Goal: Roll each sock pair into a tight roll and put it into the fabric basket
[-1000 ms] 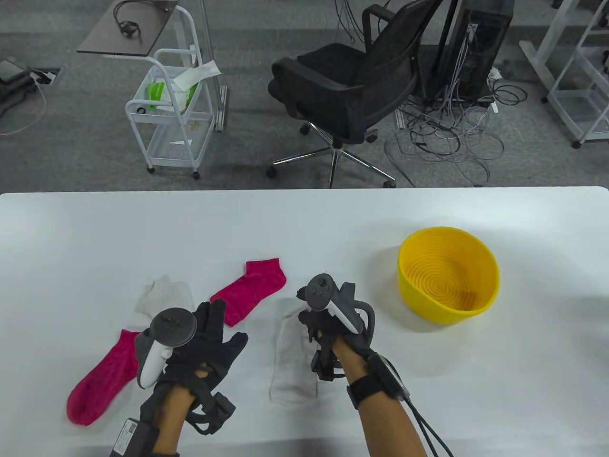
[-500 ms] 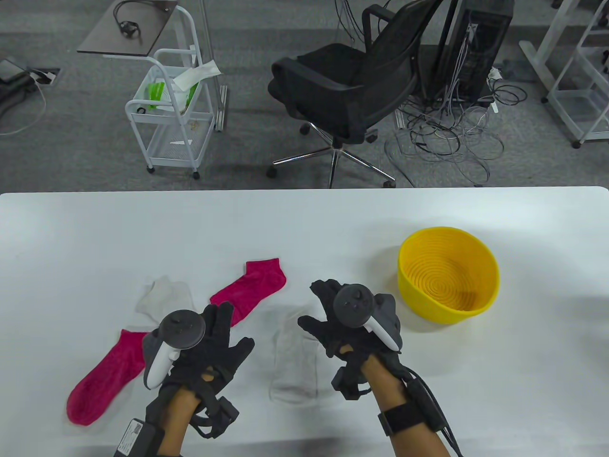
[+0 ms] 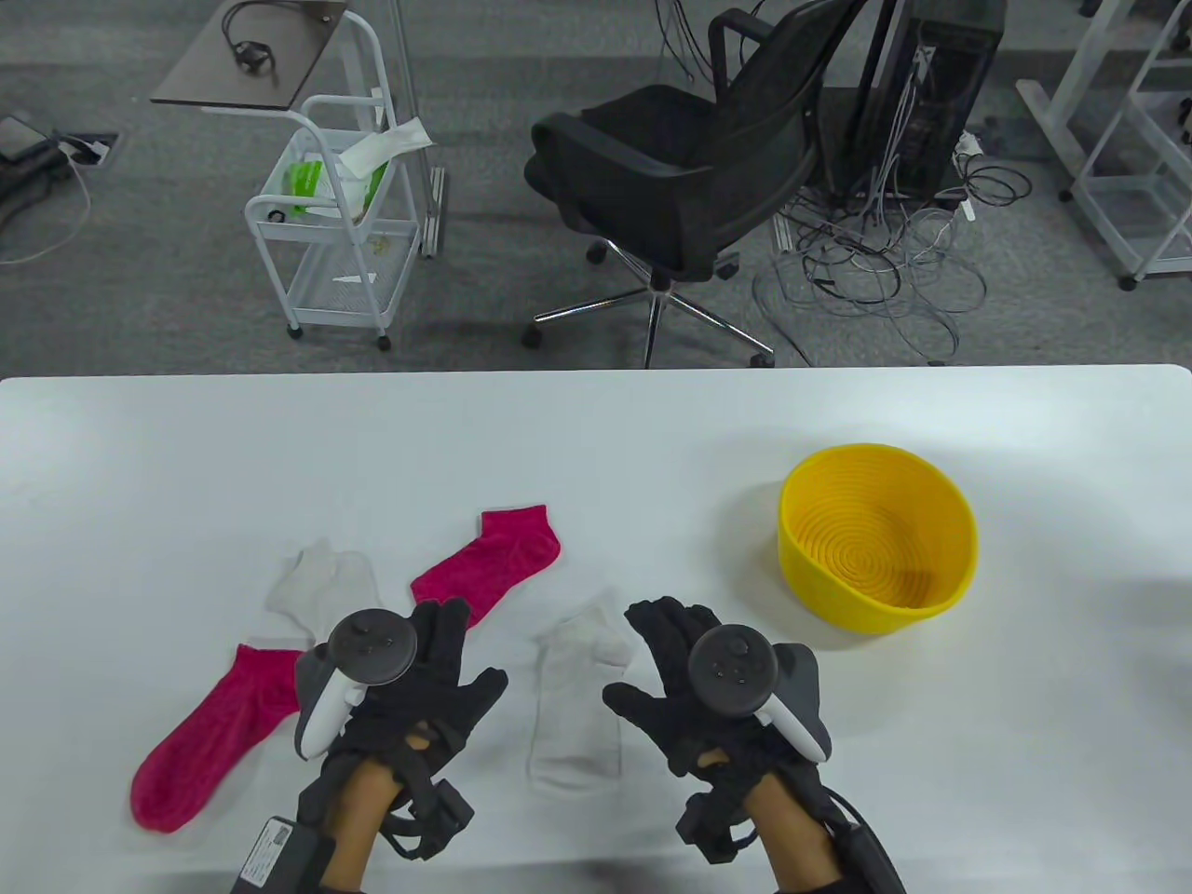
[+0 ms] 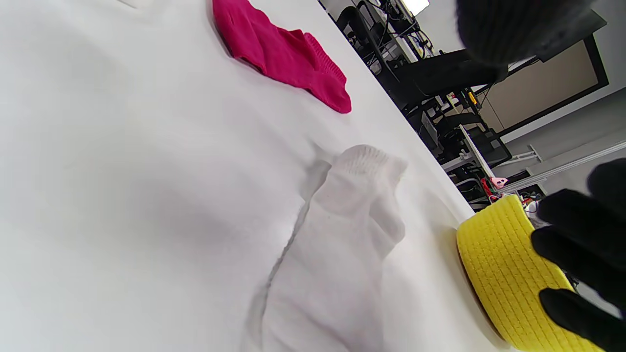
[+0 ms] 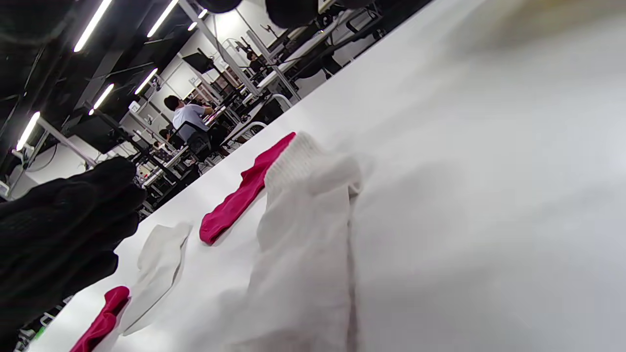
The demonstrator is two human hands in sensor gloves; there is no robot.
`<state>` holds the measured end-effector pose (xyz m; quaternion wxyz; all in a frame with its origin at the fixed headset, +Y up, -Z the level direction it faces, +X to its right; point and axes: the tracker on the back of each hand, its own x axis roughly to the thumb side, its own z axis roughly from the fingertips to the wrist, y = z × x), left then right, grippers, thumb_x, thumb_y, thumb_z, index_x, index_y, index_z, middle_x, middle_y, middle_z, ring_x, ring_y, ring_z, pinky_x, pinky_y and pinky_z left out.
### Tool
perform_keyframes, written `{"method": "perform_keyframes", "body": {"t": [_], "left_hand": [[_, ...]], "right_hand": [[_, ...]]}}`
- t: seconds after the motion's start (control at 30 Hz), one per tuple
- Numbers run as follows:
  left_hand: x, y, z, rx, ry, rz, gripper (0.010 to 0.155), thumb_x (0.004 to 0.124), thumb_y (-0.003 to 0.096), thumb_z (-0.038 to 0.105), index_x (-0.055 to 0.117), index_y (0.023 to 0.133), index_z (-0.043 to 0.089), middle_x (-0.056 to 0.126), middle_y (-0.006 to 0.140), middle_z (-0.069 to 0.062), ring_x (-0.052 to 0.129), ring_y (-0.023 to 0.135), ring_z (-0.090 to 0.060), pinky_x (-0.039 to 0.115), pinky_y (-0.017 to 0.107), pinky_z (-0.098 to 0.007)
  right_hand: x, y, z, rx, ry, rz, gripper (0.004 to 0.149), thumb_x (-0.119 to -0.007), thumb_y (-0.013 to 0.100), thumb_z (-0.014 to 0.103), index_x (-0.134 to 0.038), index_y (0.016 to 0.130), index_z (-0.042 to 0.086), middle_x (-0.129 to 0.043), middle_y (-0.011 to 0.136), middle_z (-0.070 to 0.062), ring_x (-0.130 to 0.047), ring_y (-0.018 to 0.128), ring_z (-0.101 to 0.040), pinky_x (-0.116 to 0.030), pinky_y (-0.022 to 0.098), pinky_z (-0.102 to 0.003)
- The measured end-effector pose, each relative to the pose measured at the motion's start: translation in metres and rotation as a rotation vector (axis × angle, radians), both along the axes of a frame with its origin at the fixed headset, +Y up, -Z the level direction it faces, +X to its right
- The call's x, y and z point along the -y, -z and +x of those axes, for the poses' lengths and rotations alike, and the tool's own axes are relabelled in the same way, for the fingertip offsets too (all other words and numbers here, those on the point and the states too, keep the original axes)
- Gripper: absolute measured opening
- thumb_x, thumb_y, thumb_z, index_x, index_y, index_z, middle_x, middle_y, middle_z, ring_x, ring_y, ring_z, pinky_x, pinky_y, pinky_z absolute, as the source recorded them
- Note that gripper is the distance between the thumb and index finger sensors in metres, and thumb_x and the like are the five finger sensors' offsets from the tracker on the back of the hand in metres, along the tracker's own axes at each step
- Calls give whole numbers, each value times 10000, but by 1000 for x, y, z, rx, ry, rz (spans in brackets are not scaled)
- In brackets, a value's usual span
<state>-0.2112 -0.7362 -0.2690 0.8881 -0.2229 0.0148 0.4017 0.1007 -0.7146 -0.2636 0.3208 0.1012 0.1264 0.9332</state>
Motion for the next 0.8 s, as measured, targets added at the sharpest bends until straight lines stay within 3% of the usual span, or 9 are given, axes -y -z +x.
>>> {"method": "perform_keyframes", "body": {"t": [0.43, 0.63, 0.8], "left_hand": [[4, 6, -4, -27, 54, 24, 829, 679, 387, 633, 169, 1010, 434, 34, 1120, 82, 43, 1085, -241, 135, 748, -524], [-14, 27, -50, -192, -4, 68, 801, 685, 389, 624, 293, 1045, 384, 108, 1139, 70, 143, 1102, -259, 207, 765, -516], [-24, 48, -96, -345, 22, 109, 768, 693, 394, 608, 417, 1051, 319, 326, 1155, 15, 450, 1041, -296, 479, 728, -483]], "right_hand": [[8, 2, 9, 5, -19, -26, 883, -618, 359, 765, -323, 1078, 345, -372, 1185, -33, -337, 1117, -398, -364, 706, -704], [8, 6, 14, 41, -9, -27, 846, -636, 376, 729, -374, 1071, 323, -439, 1168, -35, -395, 1107, -389, -400, 707, -688], [8, 8, 16, 49, -7, -34, 835, -639, 379, 722, -389, 1069, 323, -458, 1164, -29, -413, 1107, -381, -408, 711, -682]]}}
